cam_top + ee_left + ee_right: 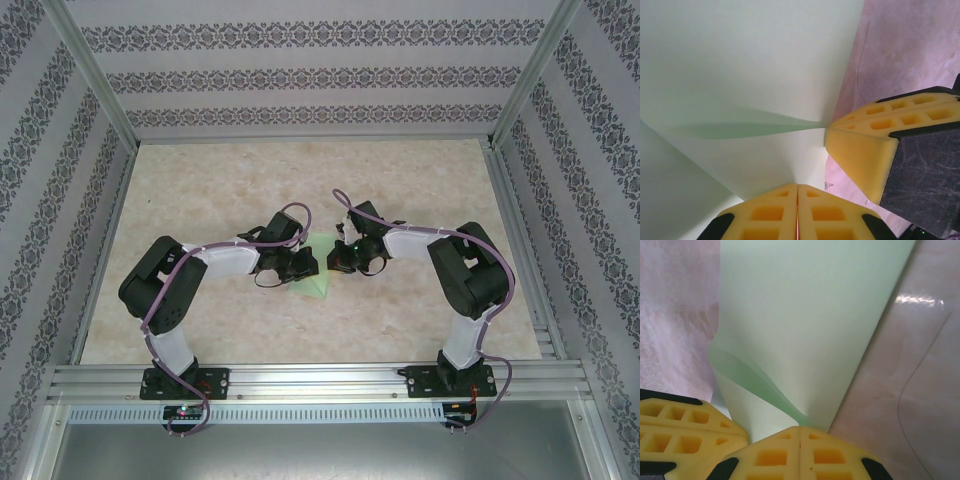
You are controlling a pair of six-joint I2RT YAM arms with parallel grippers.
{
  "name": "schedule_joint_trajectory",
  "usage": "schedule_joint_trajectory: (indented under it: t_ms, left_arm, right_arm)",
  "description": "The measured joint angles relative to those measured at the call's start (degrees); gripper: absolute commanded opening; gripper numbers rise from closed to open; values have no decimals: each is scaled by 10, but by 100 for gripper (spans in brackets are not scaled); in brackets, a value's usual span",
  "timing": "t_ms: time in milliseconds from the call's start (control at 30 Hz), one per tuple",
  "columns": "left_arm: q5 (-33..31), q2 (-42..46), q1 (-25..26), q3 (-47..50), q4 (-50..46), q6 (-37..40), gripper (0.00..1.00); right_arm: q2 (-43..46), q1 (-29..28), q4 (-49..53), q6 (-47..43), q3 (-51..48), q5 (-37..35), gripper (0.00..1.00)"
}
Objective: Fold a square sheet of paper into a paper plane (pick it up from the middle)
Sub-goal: Fold the triangle a second time at the center of the table.
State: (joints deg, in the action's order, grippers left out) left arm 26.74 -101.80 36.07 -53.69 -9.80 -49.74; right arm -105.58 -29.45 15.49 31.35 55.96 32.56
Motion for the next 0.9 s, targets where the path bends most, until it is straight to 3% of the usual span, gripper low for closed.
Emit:
schedule_joint_trajectory:
  t_ms: [900]
  left_arm:
    - [4, -17, 1, -2, 8, 0, 9]
  right_arm:
    - [0, 3, 4, 0, 0, -8, 5]
